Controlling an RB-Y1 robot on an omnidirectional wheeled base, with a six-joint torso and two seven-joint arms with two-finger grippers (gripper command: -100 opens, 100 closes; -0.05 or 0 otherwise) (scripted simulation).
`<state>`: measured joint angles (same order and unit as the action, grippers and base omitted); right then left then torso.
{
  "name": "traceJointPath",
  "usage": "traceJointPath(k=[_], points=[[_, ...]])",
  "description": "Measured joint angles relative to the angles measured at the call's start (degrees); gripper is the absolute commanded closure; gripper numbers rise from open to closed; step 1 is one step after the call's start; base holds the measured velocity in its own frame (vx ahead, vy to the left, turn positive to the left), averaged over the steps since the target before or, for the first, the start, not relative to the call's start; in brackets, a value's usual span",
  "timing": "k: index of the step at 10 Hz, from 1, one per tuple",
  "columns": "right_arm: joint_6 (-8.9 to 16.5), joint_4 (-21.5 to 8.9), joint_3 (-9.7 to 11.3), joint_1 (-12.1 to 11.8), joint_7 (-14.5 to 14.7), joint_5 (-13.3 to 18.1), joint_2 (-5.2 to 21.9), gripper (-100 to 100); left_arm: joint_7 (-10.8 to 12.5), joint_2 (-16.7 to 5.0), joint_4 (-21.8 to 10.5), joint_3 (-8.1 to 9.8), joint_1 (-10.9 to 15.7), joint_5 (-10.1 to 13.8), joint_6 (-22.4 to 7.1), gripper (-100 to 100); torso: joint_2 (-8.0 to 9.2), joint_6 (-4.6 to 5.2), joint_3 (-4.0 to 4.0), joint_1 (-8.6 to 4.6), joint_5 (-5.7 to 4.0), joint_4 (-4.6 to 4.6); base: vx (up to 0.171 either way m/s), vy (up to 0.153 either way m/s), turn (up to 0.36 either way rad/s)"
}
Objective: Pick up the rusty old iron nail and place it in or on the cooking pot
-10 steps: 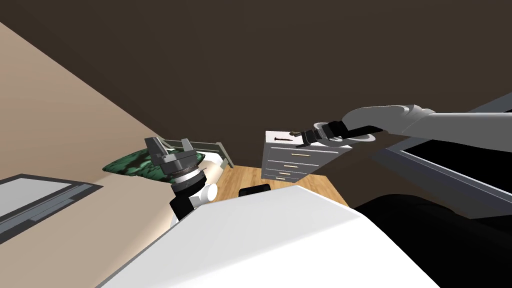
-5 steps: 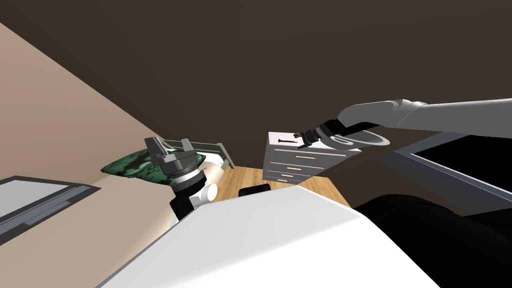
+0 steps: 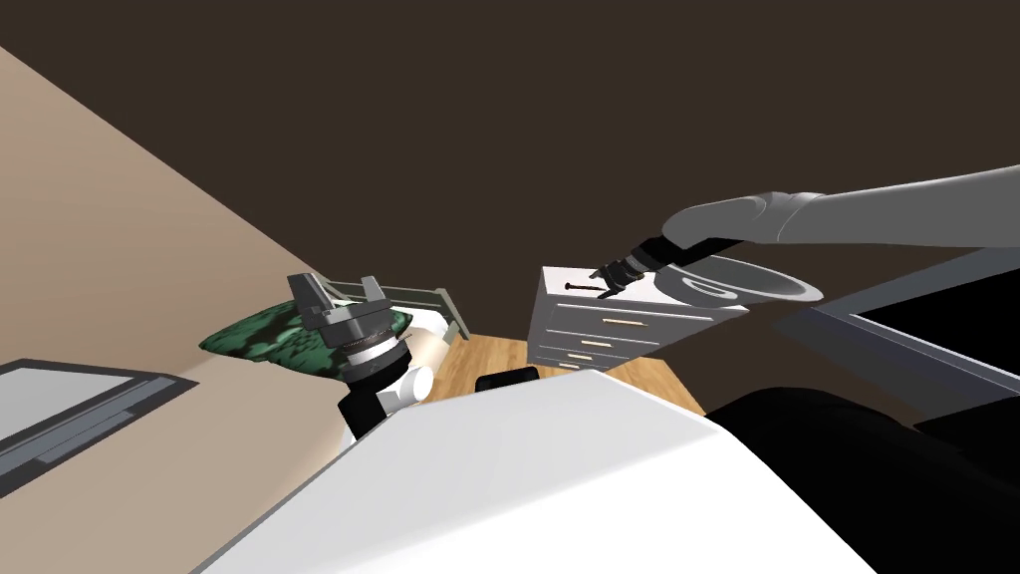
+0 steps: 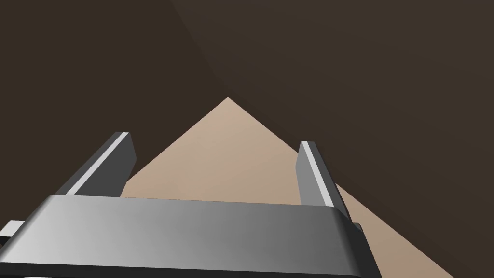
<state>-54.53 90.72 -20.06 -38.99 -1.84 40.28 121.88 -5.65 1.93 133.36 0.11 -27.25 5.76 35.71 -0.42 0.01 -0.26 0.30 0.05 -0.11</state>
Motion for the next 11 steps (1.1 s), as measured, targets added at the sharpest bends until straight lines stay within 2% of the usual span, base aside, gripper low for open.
traceJointPath(k=[4,5,6,8,9,11], points=[[-1.46,-1.44,2.40,-1.30,-1.14,0.50,5.32,-100,0.00,0.00,0.00,0.00,0.00,0.00,0.00,0,0.10,0.01,0.06,-0.14,-0.05,0.03,0.069,0.036,0.007],[-1.47,-1.46,2.46,-1.34,-1.18,0.50,5.42,0,0.00,0.00,0.00,0.00,0.01,0.00,0.00,0,0.24,0.02,0.14,-0.22,-0.07,0.06,0.007,0.003,0.001],[-1.47,-1.46,2.45,-1.34,-1.18,0.50,5.41,-100,0.00,0.00,0.00,0.00,0.01,0.00,0.00,0,0.35,0.03,0.21,-0.28,-0.08,0.09,-0.023,0.020,0.212],[0.13,-1.96,3.41,-2.87,-0.83,0.72,4.08,-100,0.00,0.00,-0.01,0.00,0.02,0.00,-0.01,0,0.56,0.00,0.33,-0.21,-0.07,0.13,-0.038,0.021,0.150],[0.39,-1.98,3.46,-2.98,-0.78,0.72,4.04,100,0.00,0.00,-0.01,0.00,0.01,0.00,0.00,0,0.54,0.05,0.33,-0.26,-0.07,0.15,0.000,0.000,0.000],[0.34,-1.97,3.46,-2.96,-0.79,0.72,4.04,100,0.00,0.00,-0.01,0.00,0.01,0.00,0.00,0,0.44,0.03,0.27,-0.33,-0.10,0.12,0.000,0.000,0.000]])
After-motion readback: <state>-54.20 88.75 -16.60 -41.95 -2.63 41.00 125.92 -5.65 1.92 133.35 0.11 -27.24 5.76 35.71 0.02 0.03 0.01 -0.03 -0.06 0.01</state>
